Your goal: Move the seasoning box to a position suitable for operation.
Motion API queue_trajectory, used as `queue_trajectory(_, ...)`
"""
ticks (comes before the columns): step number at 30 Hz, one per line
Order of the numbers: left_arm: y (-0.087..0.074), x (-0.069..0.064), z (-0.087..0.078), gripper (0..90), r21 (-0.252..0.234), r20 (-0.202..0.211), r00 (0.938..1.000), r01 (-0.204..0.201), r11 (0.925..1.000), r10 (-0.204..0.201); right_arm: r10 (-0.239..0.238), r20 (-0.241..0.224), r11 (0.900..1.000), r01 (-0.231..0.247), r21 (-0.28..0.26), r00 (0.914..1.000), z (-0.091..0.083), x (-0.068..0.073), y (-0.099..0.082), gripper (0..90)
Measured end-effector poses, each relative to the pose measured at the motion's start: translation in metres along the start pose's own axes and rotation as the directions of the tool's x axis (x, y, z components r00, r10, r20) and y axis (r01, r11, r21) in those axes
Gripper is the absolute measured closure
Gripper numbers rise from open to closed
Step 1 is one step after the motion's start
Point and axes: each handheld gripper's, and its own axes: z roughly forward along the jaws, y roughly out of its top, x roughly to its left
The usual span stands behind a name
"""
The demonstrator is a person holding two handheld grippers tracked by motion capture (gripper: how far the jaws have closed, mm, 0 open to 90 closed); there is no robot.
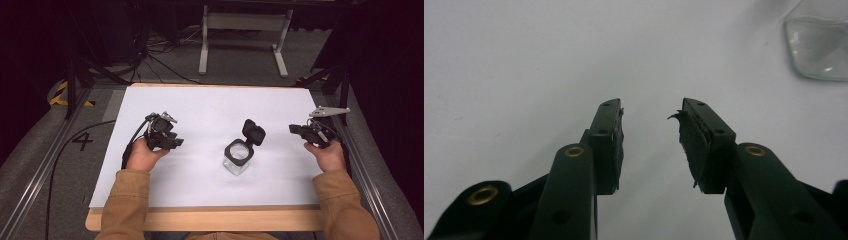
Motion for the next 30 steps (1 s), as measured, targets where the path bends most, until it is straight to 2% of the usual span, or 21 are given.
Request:
queue_trajectory(3,0.003,-0.002,-0.004,61.2,-0.008,-0.009,1.0,-0.001,1.0,0.001,-0.012,-0.002,0.9999,0.012,-0.004,0.9999,-0.002,0.002,0.0,89.7)
queue_trajectory(6,0.003,0.0,-0.008,61.2,-0.014,0.022,0.9997,0.014,0.9998,-0.013,-0.008,-0.009,1.0,0.008,0.001,0.9999,-0.003,0.005,0.002,89.7)
queue_trajectory(11,0.002,0.002,-0.009,61.8,-0.016,0.03,0.9993,0.024,0.9996,-0.023,-0.006,-0.019,1.0,0.006,0.001,0.9998,-0.003,0.008,0.003,89.6)
queue_trajectory(17,0.007,-0.005,-0.011,64.0,-0.032,0.032,0.9995,0.0,0.9995,0.001,-0.016,-0.022,0.9999,0.016,-0.005,0.9996,-0.004,0.013,0.005,89.6)
queue_trajectory(19,0.009,-0.008,-0.012,69.6,-0.03,0.034,0.9993,-0.012,0.9995,0.013,-0.018,-0.023,0.9997,0.017,-0.017,0.9996,-0.005,0.015,0.006,89.5)
queue_trajectory(21,0.012,-0.013,-0.01,80.9,-0.037,0.055,0.9983,-0.016,0.9992,0.018,-0.022,-0.03,0.9994,0.021,-0.028,0.9993,-0.006,0.016,0.006,89.5)
queue_trajectory(24,0.02,-0.027,0.001,88.6,-0.061,0.088,0.9946,-0.049,0.9969,0.055,-0.015,-0.034,0.9994,0.014,-0.031,0.9993,-0.007,0.017,0.005,89.5)
queue_trajectory(27,0.028,-0.042,0.012,89.1,-0.069,0.113,0.9906,-0.07,0.9952,0.077,-0.018,-0.039,0.9993,0.017,-0.035,0.9991,-0.008,0.019,0.005,89.5)
queue_trajectory(29,0.034,-0.052,0.02,89.1,-0.06,0.127,0.9853,-0.107,0.9924,0.114,-0.013,-0.052,0.999,0.011,-0.043,0.9985,-0.009,0.021,0.005,89.5)
queue_trajectory(30,0.034,-0.052,0.02,89.0,-0.06,0.127,0.9853,-0.107,0.9924,0.114,-0.015,-0.053,0.9989,0.012,-0.045,0.9985,-0.009,0.022,0.004,89.5)
